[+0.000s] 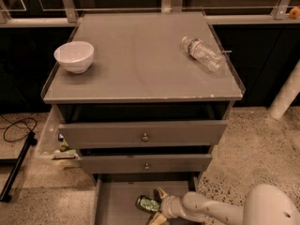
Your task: Pick green can from bottom drawer and place on counter
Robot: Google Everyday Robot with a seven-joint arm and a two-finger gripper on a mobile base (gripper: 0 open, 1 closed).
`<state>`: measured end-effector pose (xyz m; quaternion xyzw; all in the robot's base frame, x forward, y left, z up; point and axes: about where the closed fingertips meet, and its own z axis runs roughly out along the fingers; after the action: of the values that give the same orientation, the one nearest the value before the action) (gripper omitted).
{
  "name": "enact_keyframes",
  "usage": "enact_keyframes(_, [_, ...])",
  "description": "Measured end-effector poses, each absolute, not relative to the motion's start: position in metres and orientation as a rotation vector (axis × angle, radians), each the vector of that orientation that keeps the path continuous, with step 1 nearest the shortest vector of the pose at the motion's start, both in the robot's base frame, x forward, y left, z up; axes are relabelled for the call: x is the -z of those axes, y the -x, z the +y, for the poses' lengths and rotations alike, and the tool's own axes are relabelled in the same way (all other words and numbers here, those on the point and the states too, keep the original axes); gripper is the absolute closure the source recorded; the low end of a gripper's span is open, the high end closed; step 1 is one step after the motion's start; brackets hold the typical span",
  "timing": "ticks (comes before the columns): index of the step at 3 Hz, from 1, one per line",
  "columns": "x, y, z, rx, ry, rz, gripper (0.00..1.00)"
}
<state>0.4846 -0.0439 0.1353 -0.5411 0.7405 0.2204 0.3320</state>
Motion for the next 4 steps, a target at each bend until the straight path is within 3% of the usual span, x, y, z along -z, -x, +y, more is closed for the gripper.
enact_keyframes(1, [-0.1181, -0.4891, -0.0444, -0.527, 1.378, 1.986, 0.00])
enact_keyframes(4, [-0.1178, -0.4905, -0.0448, -0.520, 1.375, 1.987, 0.66])
